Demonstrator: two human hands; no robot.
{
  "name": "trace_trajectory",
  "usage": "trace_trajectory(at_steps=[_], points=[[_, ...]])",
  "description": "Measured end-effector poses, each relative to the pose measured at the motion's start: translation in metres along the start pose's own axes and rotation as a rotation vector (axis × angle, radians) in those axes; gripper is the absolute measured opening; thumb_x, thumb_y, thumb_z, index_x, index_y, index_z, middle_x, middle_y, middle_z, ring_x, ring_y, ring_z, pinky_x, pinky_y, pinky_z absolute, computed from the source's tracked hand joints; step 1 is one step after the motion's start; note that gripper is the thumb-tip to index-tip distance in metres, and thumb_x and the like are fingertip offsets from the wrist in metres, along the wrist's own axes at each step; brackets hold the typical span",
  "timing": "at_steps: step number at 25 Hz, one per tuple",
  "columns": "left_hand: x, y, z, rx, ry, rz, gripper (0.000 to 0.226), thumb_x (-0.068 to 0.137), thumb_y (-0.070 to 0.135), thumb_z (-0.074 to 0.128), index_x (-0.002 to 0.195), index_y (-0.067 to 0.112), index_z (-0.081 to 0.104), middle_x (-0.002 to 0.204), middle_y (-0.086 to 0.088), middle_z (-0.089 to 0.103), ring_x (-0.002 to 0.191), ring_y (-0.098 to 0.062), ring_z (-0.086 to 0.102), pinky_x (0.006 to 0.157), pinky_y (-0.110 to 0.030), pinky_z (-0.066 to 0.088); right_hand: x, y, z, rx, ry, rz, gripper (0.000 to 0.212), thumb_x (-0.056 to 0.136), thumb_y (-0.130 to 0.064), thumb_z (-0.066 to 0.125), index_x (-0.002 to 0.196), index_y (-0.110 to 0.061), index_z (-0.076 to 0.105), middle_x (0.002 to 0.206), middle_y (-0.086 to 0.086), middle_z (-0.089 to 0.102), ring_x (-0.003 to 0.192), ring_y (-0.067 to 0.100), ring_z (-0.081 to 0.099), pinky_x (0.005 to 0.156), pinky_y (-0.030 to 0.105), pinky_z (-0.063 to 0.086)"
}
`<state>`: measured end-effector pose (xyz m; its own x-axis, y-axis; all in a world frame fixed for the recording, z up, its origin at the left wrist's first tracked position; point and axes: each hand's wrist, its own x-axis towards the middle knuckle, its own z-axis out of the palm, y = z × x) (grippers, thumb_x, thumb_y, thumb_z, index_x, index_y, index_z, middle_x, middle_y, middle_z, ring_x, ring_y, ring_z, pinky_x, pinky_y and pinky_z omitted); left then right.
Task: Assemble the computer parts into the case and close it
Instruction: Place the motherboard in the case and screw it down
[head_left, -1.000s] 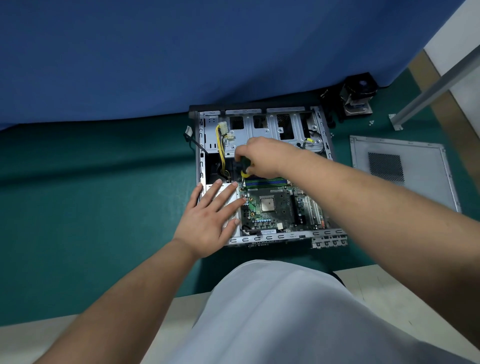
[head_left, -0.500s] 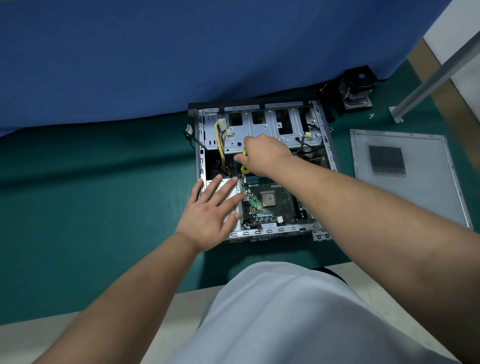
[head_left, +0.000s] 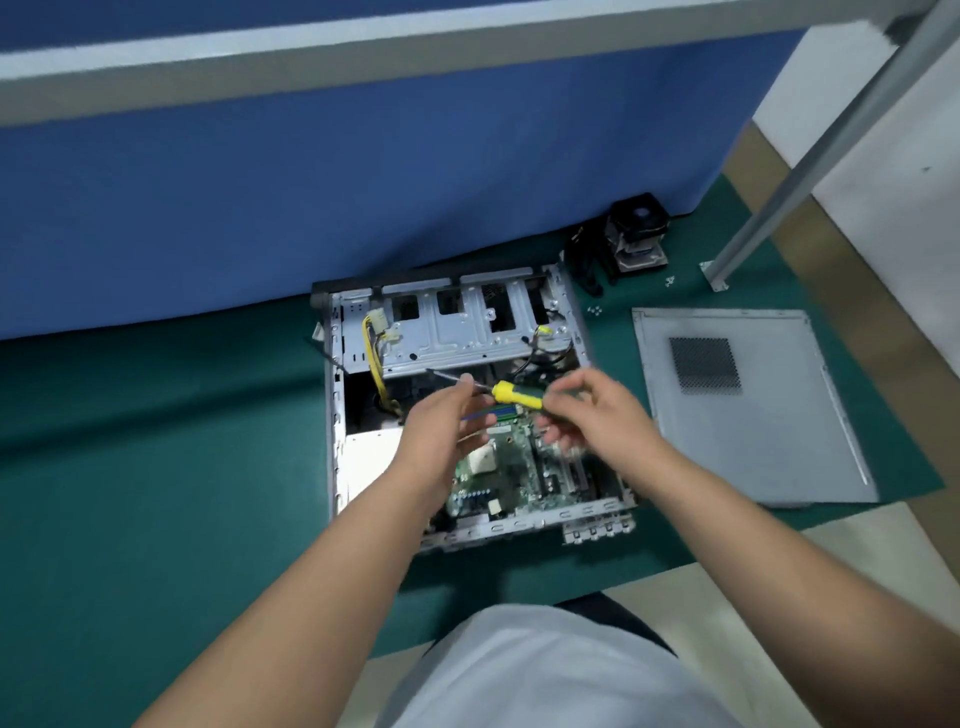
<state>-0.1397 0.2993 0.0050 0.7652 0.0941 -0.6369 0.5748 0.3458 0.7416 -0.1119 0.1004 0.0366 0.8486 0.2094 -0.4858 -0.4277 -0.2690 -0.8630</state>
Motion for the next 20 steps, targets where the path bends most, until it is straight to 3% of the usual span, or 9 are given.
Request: trace_trajectory(at_steps=[3,5,8,10,12,14,16,17,20], points=[[0.011,0.017,0.042,-0.070,-0.010,0.015,0.013,0.102,0.020,0.062,0.099,0.012,0.072,0.089,-0.004,0.074,0.077,-0.017,0.067,0.070,-0.029,0.055,-0.004,0.007,-0.020,0.023,-0.113,0.088,0.020,0.097,-0.005,0.062,0.115,-0.006,0.054,0.087,0.014,0.076,0.070,0.025,0.068,0.064,0.035,0.056],[0.019,0.030,0.069,0.060,-0.062,0.090,0.009,0.099,0.016,0.066,0.094,0.013,0.072,0.082,-0.001,0.072,0.073,-0.016,0.065,0.067,-0.029,0.055,0.006,0.003,-0.029,-0.023,-0.138,0.106,0.021,0.095,-0.014,0.068,0.113,-0.013,0.057,0.081,0.009,0.073,0.067,0.022,0.066,0.061,0.034,0.054],[0.039,0.051,0.107,0.397,-0.191,0.280,0.009,0.096,0.023,0.071,0.090,0.016,0.070,0.078,0.003,0.068,0.071,-0.011,0.062,0.067,-0.024,0.052,0.034,-0.004,-0.045,-0.074,-0.040,0.120,0.009,0.091,-0.020,0.072,0.094,-0.015,0.065,0.066,0.006,0.063,0.055,0.019,0.057,0.053,0.031,0.049],[0.063,0.064,0.114,0.643,-0.156,0.481,0.008,0.098,0.029,0.068,0.099,0.023,0.072,0.092,0.012,0.070,0.085,-0.005,0.063,0.077,-0.023,0.049,0.056,-0.003,-0.065,-0.070,0.050,0.124,0.012,0.092,-0.023,0.070,0.085,-0.015,0.066,0.057,0.003,0.058,0.049,0.018,0.053,0.048,0.028,0.047],[0.095,0.071,0.099,0.991,0.013,0.669,0.023,0.101,0.035,0.060,0.122,0.030,0.068,0.123,0.012,0.065,0.118,-0.009,0.057,0.096,-0.029,0.044,0.078,0.003,-0.097,-0.050,0.132,0.150,0.012,0.094,-0.026,0.069,0.089,-0.015,0.070,0.055,0.001,0.059,0.048,0.016,0.055,0.048,0.026,0.047],[0.126,0.069,0.069,1.373,0.136,0.662,0.043,0.104,0.047,0.048,0.147,0.043,0.047,0.163,0.005,0.036,0.152,-0.023,0.028,0.119,-0.042,0.028,0.105,0.014,-0.129,-0.045,0.208,0.210,0.009,0.094,-0.022,0.069,0.090,-0.016,0.073,0.057,0.000,0.063,0.048,0.014,0.058,0.048,0.026,0.048],[0.149,0.058,0.049,1.588,0.159,0.526,0.056,0.104,0.065,0.027,0.157,0.055,0.014,0.171,0.013,-0.011,0.158,-0.018,-0.014,0.126,-0.049,0.001,0.140,0.025,-0.153,-0.089,0.261,0.257,0.008,0.094,-0.019,0.068,0.088,-0.016,0.073,0.065,0.002,0.066,0.052,0.013,0.059,0.050,0.027,0.048],[0.155,0.050,0.044,1.616,0.172,0.516,0.058,0.102,0.069,0.017,0.158,0.057,0.003,0.168,0.015,-0.021,0.155,-0.015,-0.023,0.126,-0.048,-0.008,0.160,0.030,-0.160,-0.121,0.276,0.267,0.008,0.093,-0.020,0.068,0.088,-0.015,0.072,0.070,0.004,0.067,0.055,0.014,0.060,0.053,0.028,0.050],[0.166,0.033,0.038,1.658,0.285,0.625,0.058,0.103,0.067,0.013,0.158,0.055,0.001,0.171,0.015,-0.014,0.157,-0.015,-0.017,0.125,-0.047,-0.008,0.216,0.035,-0.165,-0.225,0.299,0.255,0.013,0.092,-0.029,0.069,0.092,-0.016,0.072,0.078,0.007,0.070,0.067,0.020,0.063,0.067,0.035,0.053]])
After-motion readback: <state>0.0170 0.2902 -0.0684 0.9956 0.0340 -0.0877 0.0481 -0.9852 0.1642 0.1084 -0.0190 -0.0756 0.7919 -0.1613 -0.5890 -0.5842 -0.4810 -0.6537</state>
